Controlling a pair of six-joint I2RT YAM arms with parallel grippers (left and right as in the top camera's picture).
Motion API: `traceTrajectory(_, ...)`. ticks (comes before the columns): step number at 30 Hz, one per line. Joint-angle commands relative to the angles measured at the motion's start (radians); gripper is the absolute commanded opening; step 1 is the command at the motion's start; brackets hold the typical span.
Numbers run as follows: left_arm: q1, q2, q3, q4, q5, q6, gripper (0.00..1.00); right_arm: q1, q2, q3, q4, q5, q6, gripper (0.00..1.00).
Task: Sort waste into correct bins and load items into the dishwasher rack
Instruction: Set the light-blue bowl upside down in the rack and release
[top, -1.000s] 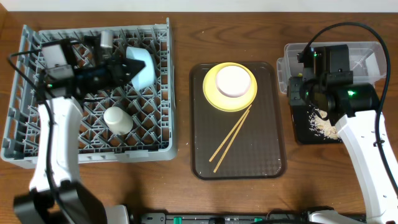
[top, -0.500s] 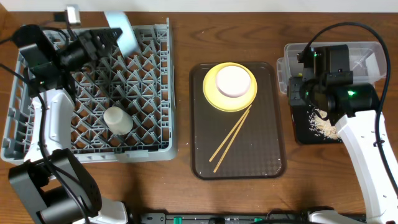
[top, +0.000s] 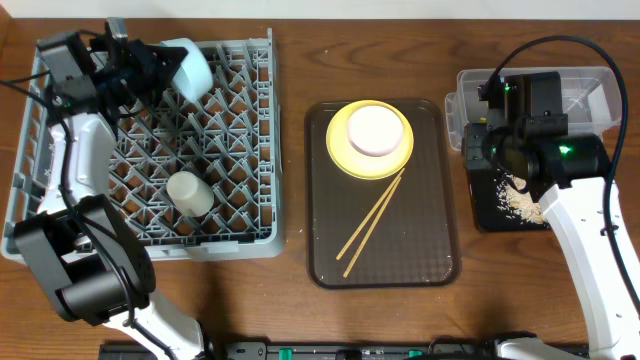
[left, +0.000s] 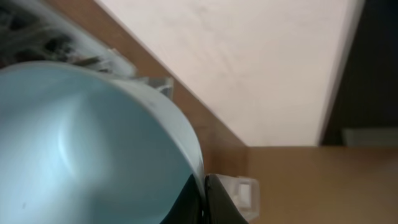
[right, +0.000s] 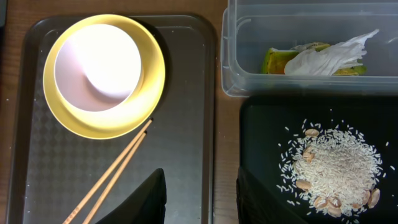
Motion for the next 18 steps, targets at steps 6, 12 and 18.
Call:
traceTrajectory(6, -0.095, -0.011, 0.132, -0.133, -0.103, 0.165, 0.06, -0.004, -0.001, 0.014, -0.001, 0.012, 0.012, 0.35)
traceTrajectory(12, -0.184, 0.002, 0.130, -0.134, -0.042, 0.274, 0.06, -0.004, -0.001, 0.014, -0.008, 0.013, 0.011, 0.35)
traceTrajectory(18, -0.215, 0.034, 0.129, -0.112, 0.003, 0.291, 0.06, -0.004, -0.001, 0.014, -0.009, 0.013, 0.011, 0.35)
